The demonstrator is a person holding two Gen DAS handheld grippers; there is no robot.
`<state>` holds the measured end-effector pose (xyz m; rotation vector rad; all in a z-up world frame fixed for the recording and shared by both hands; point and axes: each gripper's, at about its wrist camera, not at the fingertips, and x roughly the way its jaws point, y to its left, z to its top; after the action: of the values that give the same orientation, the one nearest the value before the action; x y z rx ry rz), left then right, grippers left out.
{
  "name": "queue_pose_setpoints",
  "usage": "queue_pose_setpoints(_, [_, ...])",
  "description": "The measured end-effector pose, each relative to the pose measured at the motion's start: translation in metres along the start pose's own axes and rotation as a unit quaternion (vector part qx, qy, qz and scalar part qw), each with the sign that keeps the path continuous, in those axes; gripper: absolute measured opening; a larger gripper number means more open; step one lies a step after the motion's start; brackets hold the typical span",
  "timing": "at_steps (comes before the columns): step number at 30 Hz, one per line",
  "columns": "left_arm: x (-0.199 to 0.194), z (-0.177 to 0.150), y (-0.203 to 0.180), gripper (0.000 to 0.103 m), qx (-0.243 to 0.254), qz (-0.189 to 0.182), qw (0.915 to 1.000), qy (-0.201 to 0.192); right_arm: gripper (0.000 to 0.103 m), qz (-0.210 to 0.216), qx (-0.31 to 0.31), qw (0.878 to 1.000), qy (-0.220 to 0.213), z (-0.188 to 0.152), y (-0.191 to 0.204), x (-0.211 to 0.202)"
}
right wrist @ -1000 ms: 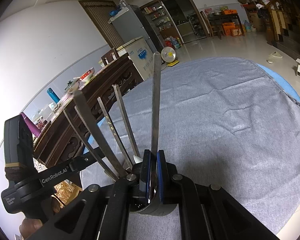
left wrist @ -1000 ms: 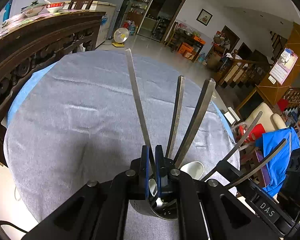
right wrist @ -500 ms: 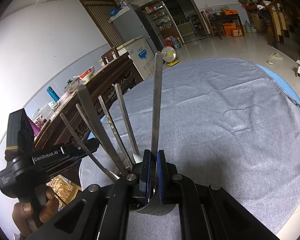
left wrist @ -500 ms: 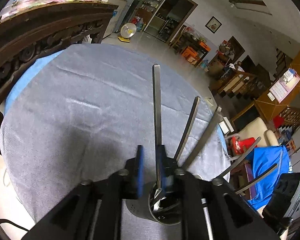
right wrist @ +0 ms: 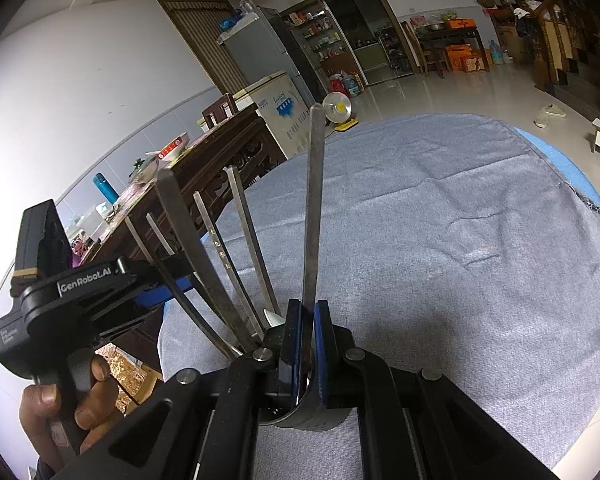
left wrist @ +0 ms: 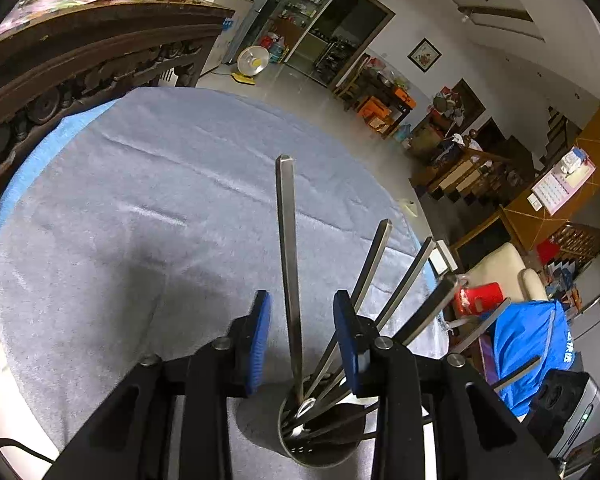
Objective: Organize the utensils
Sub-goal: 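Open both tools and withdraw them upward from the holder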
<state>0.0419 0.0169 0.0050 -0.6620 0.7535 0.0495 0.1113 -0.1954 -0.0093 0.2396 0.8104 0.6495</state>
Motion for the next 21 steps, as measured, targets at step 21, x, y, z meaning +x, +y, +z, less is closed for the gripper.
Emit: queue_pose_setpoints(21, [-0.006,-0.019,-0.028,0.008,0.112,-0.004,0.9937,0.008,0.013,0.005,-0.002,1.0,0.004,0.001,-0.004,-0.004])
